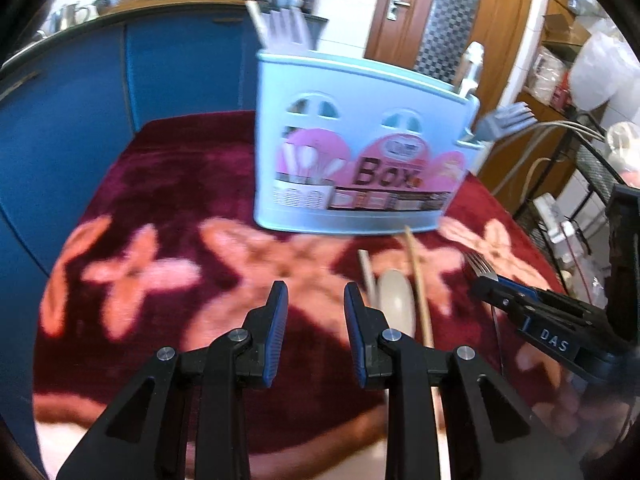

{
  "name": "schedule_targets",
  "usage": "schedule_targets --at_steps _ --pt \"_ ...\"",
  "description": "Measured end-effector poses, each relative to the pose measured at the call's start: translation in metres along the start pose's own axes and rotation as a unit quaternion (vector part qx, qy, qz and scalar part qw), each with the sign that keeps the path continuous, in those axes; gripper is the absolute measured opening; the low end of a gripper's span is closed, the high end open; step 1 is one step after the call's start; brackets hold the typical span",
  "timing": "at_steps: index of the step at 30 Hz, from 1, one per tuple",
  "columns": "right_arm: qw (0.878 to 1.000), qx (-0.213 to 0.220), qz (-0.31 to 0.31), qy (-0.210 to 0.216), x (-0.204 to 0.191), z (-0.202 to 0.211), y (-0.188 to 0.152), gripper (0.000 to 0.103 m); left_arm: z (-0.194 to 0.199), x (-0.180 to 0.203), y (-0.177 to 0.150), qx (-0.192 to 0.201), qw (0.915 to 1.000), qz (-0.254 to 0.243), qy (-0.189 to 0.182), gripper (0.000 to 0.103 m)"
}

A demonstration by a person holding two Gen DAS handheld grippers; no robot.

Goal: Organize utensils
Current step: 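Move the left tool to a white plastic spoon while the right tool closes on a metal fork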

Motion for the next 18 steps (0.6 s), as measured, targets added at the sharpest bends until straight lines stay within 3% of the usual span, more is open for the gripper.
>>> schedule_targets --at_steps 4,10,12,18 --pt "1.0 -0.002 -0.003 -0.016 0.014 0.001 0.0 0.023 -0.008 0.015 -0.001 -0.009 0.9996 -0.01 -0.025 0.029" --pt "1.0 -0.003 -0.005 -0.005 0.019 0.004 -0.001 0.024 -0.021 0.032 -0.002 -0.024 0.9979 -0.023 -0.055 0.028" --pt "1.0 -0.004 -0.007 0.001 0.02 0.004 -0.001 0.024 -0.026 0.035 -0.004 -0.029 0.9975 -0.026 -0.059 0.019" --pt "1.0 -0.004 -0.014 0.015 0.023 0.005 -0.001 0.024 -0.029 0.046 -0.007 -0.035 0.9959 -0.043 -0.072 0.011"
Point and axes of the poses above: each gripper's, at about its wrist camera, not at the fingertips, and z roughly against the way its jaws point, x to its right, y to its top, the point moved 2 cm from there along -z, roughly the way its jaws point, and after that the axes turned 8 degrees about -z, right-handed, at the moved point
